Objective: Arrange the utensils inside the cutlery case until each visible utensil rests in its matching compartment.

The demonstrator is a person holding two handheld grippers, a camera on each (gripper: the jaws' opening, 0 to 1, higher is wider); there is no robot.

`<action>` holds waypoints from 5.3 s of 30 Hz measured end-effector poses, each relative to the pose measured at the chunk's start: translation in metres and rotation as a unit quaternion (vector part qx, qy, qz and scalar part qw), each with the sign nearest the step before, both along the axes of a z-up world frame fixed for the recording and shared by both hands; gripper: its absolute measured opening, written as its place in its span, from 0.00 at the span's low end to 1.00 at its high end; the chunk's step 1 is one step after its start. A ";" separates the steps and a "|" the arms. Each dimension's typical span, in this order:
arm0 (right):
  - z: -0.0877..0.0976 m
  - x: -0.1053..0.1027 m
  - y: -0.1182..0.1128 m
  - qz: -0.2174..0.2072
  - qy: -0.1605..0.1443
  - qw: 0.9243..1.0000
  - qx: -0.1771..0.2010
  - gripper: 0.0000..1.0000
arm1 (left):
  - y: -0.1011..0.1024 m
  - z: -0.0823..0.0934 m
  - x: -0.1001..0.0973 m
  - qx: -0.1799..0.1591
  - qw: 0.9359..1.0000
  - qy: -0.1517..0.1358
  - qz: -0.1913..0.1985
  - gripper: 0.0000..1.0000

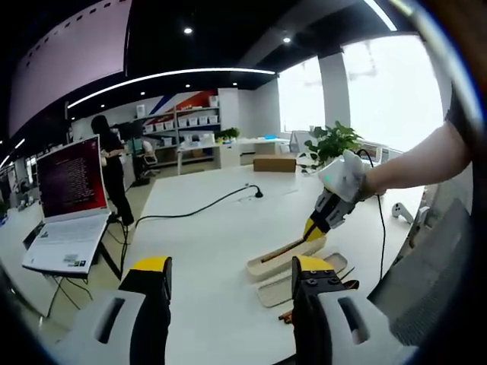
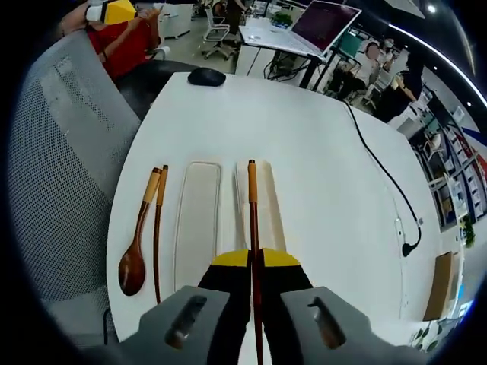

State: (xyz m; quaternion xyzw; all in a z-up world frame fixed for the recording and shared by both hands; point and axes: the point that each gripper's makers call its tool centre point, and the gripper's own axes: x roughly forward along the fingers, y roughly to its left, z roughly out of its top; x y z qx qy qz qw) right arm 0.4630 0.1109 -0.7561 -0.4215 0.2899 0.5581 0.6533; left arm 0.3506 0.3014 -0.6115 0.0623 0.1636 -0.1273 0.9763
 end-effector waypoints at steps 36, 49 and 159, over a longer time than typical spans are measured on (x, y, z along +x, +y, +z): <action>-0.041 0.019 0.016 0.038 0.024 0.998 -0.038 0.00 | 0.000 0.012 0.002 -0.020 1.000 -0.019 0.002 0.53; -0.058 0.023 0.014 0.040 0.035 0.997 -0.053 0.00 | 0.000 0.010 0.002 -0.018 1.000 -0.015 0.002 0.53; 0.000 -0.053 -0.035 -0.110 0.012 0.993 0.043 0.22 | -0.021 0.017 -0.001 0.015 0.998 -0.035 -0.050 0.50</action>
